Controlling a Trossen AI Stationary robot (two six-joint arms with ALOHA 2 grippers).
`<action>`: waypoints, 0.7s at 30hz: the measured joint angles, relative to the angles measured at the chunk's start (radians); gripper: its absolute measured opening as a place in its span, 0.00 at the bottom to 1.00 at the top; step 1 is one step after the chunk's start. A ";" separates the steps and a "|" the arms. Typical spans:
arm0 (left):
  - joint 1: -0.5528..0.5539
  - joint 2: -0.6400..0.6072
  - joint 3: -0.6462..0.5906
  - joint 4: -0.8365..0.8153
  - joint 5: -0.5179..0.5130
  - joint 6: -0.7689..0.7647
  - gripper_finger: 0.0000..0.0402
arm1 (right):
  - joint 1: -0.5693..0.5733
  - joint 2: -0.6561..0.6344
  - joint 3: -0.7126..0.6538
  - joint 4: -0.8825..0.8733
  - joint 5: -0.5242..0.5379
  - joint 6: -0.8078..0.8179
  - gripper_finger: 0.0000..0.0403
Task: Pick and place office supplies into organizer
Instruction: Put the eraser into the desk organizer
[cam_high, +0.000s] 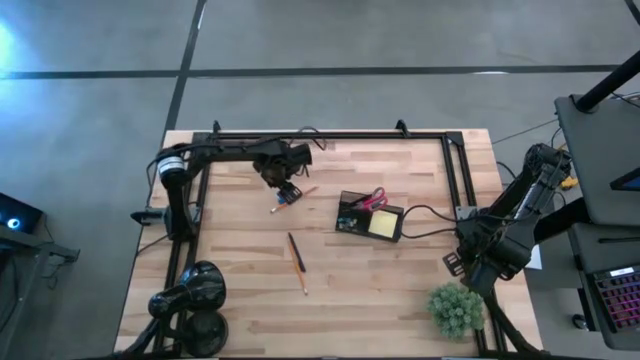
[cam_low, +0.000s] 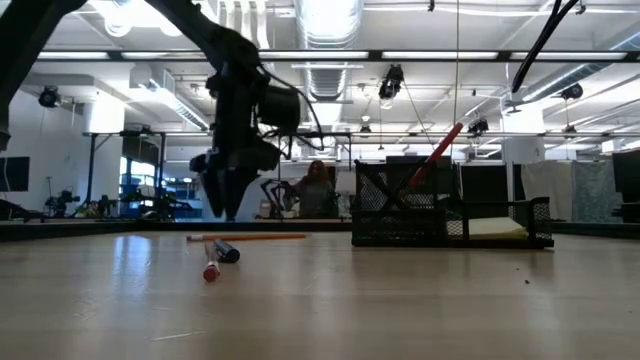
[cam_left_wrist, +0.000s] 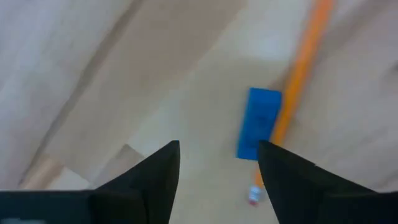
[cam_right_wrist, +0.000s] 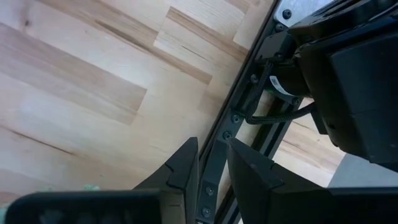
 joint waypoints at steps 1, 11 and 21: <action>0.012 0.000 -0.009 0.009 0.000 0.016 0.50 | 0.000 0.000 0.000 0.000 0.000 -0.001 0.19; -0.002 -0.001 -0.043 0.048 0.016 0.172 0.50 | 0.000 0.000 0.000 0.005 -0.004 -0.001 0.19; -0.005 -0.001 -0.094 0.078 0.053 0.139 0.50 | 0.000 0.000 -0.001 0.005 -0.003 -0.013 0.19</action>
